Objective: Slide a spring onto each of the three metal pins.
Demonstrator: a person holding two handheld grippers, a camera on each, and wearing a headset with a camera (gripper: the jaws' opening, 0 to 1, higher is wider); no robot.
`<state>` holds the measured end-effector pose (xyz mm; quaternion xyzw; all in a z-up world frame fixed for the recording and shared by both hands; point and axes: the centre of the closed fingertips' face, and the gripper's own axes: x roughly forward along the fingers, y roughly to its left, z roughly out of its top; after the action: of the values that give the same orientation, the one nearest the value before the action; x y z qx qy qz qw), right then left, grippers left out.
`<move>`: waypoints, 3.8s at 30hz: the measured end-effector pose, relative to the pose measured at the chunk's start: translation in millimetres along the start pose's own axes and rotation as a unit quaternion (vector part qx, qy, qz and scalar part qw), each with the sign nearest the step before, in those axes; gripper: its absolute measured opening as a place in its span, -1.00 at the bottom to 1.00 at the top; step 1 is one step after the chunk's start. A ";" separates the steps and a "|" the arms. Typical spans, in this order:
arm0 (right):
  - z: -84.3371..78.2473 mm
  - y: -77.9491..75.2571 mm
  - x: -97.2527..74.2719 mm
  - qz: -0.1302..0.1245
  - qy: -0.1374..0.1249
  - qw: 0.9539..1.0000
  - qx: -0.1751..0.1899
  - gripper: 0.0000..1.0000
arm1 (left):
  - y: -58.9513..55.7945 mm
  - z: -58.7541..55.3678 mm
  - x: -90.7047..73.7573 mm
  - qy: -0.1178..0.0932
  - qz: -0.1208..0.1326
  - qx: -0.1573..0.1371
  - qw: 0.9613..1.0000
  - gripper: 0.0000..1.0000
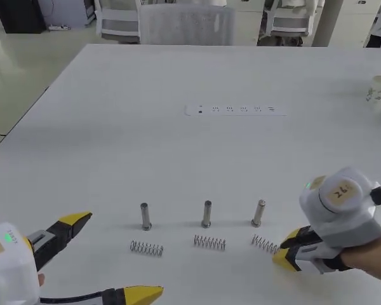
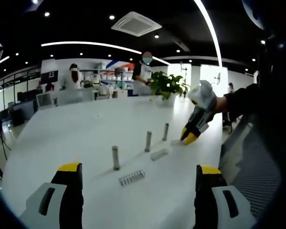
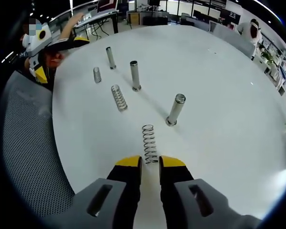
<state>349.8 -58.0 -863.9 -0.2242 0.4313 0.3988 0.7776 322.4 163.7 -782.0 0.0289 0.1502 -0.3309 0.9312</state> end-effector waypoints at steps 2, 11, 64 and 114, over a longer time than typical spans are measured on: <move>0.2 -0.6 0.3 -0.002 -0.001 1.000 -0.002 -0.77 | -0.3 -1.0 -0.1 0.002 0.000 0.000 1.000 0.92; -0.8 -1.6 0.1 -0.004 0.003 1.000 -0.004 -0.84 | -2.0 -0.8 -0.2 0.002 -0.003 0.000 1.000 0.91; 51.2 48.0 -42.5 0.073 -0.054 0.996 -0.021 -0.85 | -41.2 17.4 27.3 -0.005 -0.101 0.045 0.994 0.39; 65.5 105.5 -47.5 0.159 -0.032 0.981 -0.110 -0.85 | -113.1 11.2 51.5 0.011 -0.263 0.156 0.952 -0.65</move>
<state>281.5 28.5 -789.5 -0.2241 0.3901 0.5689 0.6884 292.5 42.5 -781.5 0.1368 0.1096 -0.5832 0.7932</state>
